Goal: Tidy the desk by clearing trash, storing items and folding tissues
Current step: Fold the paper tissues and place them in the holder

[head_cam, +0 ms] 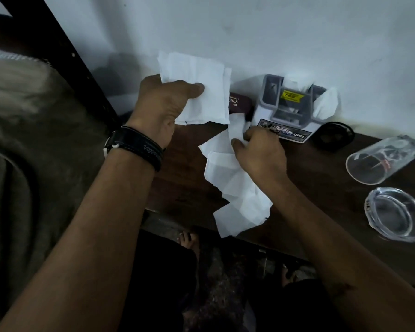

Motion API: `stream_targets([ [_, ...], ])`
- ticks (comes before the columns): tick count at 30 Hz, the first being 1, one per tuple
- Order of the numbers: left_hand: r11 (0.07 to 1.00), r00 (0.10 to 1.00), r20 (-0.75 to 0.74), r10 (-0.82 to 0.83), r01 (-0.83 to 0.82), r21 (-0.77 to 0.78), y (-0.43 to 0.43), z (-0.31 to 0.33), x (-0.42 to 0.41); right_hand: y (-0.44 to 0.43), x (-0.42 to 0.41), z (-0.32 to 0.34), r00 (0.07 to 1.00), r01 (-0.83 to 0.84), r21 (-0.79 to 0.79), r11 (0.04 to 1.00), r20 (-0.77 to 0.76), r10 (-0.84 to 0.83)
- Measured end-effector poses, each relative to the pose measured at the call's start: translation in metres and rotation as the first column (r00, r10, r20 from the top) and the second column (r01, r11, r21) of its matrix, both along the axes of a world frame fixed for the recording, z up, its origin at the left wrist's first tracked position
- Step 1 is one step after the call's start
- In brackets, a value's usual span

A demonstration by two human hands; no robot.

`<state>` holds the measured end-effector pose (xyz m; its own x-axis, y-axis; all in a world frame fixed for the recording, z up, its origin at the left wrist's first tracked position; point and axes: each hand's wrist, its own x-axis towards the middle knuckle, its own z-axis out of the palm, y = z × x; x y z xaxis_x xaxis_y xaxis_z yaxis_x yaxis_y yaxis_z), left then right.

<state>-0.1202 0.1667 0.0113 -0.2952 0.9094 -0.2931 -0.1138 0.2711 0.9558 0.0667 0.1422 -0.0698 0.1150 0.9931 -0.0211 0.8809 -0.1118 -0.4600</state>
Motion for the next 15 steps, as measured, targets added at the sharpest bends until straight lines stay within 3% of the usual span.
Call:
stream_targets([
  [6, 1.000, 1.000, -0.001, -0.004, 0.004, -0.018, -0.007, 0.004, -0.007, -0.001, 0.008, 0.019, 0.978, 0.050, 0.081, 0.995, -0.206, -0.033],
  [8, 1.000, 1.000, 0.001, -0.007, 0.007, -0.020, -0.008, 0.004, -0.009, -0.003, 0.010, 0.042, 0.899, 0.077, 0.048, 0.996, -0.436, -0.049],
  [11, 1.000, 1.000, 0.004, -0.022, 0.022, -0.009, -0.009, 0.003, -0.006, -0.014, 0.014, 0.075, 0.688, 0.085, 0.040, 0.996, -0.725, -0.030],
  [13, 0.999, 0.999, 0.012, -0.034, 0.034, 0.001, -0.010, 0.002, 0.002, -0.023, 0.016, 0.088, 0.576, 0.118, 0.087, 0.989, -0.818, 0.003],
  [15, 0.997, 0.997, 0.006, -0.079, 0.079, 0.004, -0.011, 0.002, 0.013, -0.029, 0.019, 0.091, 0.567, 0.170, 0.116, 0.978, -0.824, -0.001],
])
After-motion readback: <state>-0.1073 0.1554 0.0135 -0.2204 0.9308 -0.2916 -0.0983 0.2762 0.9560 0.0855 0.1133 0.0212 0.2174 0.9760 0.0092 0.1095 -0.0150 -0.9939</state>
